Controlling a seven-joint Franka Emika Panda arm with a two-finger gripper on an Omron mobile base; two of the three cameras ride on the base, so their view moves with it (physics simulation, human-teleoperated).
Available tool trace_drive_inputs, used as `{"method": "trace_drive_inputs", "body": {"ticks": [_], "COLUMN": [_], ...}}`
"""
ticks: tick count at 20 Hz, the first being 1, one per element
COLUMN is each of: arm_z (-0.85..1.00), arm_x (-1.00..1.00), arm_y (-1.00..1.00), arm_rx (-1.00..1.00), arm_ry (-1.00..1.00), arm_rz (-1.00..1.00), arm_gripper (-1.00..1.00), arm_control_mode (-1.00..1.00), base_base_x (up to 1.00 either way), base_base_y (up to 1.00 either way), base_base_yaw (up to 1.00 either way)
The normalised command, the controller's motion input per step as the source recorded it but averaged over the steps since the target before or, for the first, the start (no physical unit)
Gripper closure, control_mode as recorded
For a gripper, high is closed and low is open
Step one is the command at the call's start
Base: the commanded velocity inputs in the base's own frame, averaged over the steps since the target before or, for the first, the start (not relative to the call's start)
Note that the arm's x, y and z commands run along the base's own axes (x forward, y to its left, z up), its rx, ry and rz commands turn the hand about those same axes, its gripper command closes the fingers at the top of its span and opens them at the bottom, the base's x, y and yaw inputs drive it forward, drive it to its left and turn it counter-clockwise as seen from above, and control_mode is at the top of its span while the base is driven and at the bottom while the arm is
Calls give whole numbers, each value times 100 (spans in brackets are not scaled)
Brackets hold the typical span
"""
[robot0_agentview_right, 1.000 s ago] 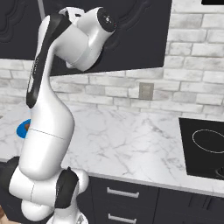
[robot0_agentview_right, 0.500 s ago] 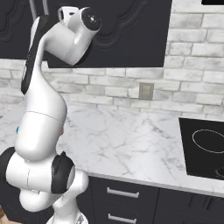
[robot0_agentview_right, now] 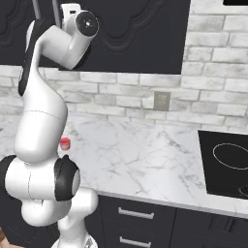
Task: Pick the avocado and bread from the counter and place them on the plate. Then pick the jam from the cabinet and place it next to the plate. Lastly close the cabinet door.
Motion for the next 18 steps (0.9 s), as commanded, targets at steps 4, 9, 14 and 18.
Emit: {"method": "trace_drive_inputs", "body": {"ticks": [4,9,14,18], "arm_z": [8,0,0,0], "arm_x": [45,59,60,39], "arm_y": [21,10,0,0], "arm_rx": [0,0,0,0], "arm_ry": [-11,-5,0,0], "arm_rz": [-8,-8,-8,-5], "arm_gripper": [-100,-100,-100,-100], "arm_control_mode": [-100,-100,-100,-100], "base_base_x": [0,0,0,0], "base_base_y": [0,0,0,0], "base_base_yaw": [0,0,0,0]}}
